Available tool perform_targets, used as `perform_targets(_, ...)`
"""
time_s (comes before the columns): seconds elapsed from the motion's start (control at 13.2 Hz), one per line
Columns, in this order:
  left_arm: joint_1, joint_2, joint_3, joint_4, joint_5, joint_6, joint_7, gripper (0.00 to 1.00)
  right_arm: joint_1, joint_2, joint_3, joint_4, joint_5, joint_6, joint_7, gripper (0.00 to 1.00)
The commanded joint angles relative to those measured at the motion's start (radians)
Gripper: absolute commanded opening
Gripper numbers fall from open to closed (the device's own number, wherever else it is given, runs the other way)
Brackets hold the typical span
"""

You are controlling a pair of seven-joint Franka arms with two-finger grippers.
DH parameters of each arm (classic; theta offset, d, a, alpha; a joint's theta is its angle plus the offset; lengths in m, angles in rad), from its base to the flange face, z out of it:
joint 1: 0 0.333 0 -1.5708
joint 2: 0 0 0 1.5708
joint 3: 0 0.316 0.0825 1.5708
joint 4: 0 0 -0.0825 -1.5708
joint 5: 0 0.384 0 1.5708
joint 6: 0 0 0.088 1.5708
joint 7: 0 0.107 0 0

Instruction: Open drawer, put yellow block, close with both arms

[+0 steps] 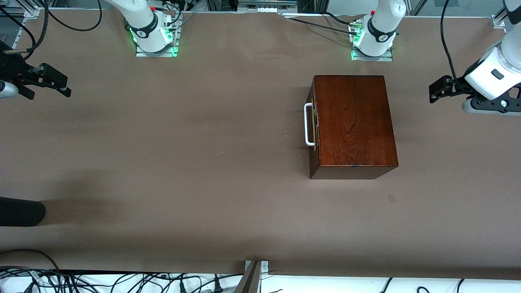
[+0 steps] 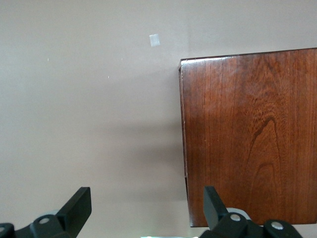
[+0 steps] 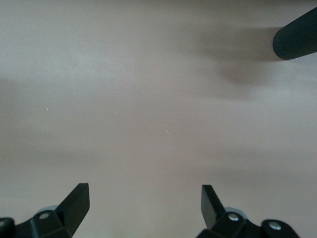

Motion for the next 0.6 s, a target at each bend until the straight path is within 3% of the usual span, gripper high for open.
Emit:
perform_targets(0.0, -0.001, -0.043, 0.002, -0.050, -0.013, 0.028, -0.012, 1.00, -0.004, 0.006, 0.003, 0.021, -0.003, -0.018, 0.013, 1.00)
perform_targets(0.53, 0.000, -0.024, -0.007, -0.032, -0.003, 0.016, 0.042, 1.00, -0.004, 0.006, 0.003, 0.021, -0.003, -0.018, 0.013, 1.00)
